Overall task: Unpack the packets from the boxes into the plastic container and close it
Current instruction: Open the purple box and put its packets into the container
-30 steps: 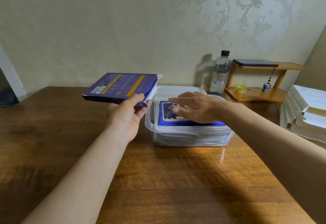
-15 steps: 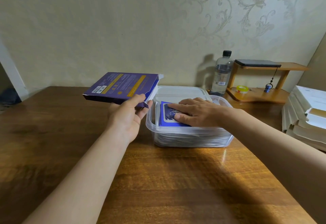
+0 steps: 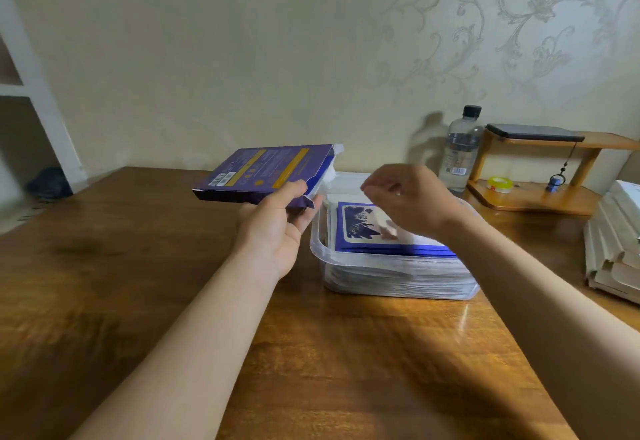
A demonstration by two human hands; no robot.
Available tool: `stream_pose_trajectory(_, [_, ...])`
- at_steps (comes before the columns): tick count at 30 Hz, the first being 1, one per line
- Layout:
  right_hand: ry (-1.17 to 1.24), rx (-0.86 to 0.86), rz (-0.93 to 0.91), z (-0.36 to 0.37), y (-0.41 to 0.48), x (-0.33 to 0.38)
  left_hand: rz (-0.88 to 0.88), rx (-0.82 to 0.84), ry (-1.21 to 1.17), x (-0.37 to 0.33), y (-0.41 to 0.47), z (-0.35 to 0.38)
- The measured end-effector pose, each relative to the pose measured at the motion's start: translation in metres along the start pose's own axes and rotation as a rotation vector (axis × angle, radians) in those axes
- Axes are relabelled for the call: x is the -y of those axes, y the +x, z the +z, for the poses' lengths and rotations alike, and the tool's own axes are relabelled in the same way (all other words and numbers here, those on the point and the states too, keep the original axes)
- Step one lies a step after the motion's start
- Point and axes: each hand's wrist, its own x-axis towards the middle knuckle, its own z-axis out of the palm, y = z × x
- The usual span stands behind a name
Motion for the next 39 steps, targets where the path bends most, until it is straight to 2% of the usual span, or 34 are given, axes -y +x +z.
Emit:
stream_pose_trajectory(3, [0.202,-0.023,-0.018,0.017,0.006,0.028,0.017,0.013,0.069,0.000,-0.002,0.000])
stream_pose_trajectory(8, [0.247,-0.008,0.010,0.041,0.015,0.040,0.036,0.021,0.053,-0.003,-0.002,-0.001])
stream_pose_trajectory(11, [0.278,0.084,0.041,0.046,0.018,0.035,0.036,0.029,0.069,-0.002,-0.002,0.000])
stream_pose_trajectory(15, [0.074,0.132,-0.063,0.050,0.015,0.031,0.024,0.027,0.065,-0.001,-0.002,0.001])
stream_pose_trajectory(20, [-0.260,0.032,-0.155,0.050,0.019,0.025,0.016,0.025,0.081,0.000,-0.003,0.002])
stream_pose_trajectory(24, [-0.408,-0.029,-0.206,0.047,0.017,0.025,0.026,0.012,0.126,0.001,-0.003,0.002])
stream_pose_trajectory(31, [-0.437,-0.126,-0.344,0.044,0.018,0.018,0.024,0.002,0.162,0.002,-0.002,0.000])
stream_pose_trajectory(36, [-0.498,-0.303,-0.450,0.041,0.018,0.011,0.031,0.020,0.133,0.001,0.000,0.000])
stream_pose_trajectory(39, [-0.474,-0.302,-0.506,0.035,0.016,0.011,0.059,0.025,0.124,0.001,0.001,-0.001])
